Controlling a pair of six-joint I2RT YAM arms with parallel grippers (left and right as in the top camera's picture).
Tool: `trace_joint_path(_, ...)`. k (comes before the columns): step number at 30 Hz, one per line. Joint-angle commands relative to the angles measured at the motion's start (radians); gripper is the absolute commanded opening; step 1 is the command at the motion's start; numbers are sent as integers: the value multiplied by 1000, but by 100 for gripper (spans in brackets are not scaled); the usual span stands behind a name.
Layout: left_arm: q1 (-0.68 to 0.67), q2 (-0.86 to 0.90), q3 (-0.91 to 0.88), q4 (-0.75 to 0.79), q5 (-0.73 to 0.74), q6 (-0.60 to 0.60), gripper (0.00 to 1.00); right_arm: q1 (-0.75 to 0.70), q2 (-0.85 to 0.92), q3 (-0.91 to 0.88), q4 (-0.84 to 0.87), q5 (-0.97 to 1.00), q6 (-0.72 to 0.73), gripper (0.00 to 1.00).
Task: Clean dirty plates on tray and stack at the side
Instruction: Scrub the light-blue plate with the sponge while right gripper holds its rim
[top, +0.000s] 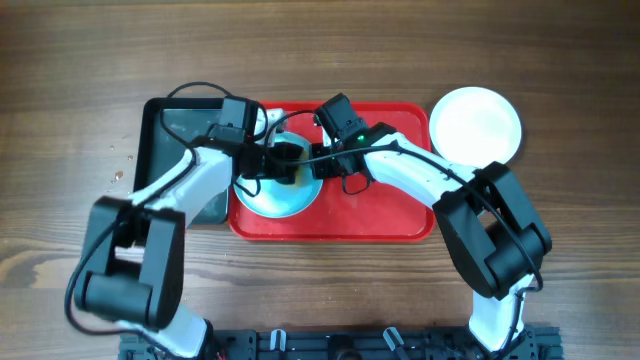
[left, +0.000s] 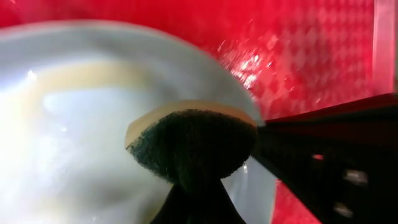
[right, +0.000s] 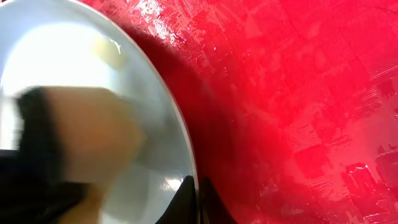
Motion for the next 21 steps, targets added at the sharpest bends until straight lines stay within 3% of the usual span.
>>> trace_joint_path(1, -4, -135, 32, -41, -192, 9, 4, 8, -22, 11, 4, -13, -18, 4)
trace_joint_path(4, -4, -177, 32, -138, -378, 9, 4, 8, -22, 11, 5, -13, -19, 4)
trace_joint_path(9, -4, -166, 19, -221, -513, 9, 4, 8, -22, 11, 5, -13, -19, 4)
trace_joint_path(21, -5, -109, -64, -130, -481, -2, 4, 8, -22, 11, 5, -13, -18, 4)
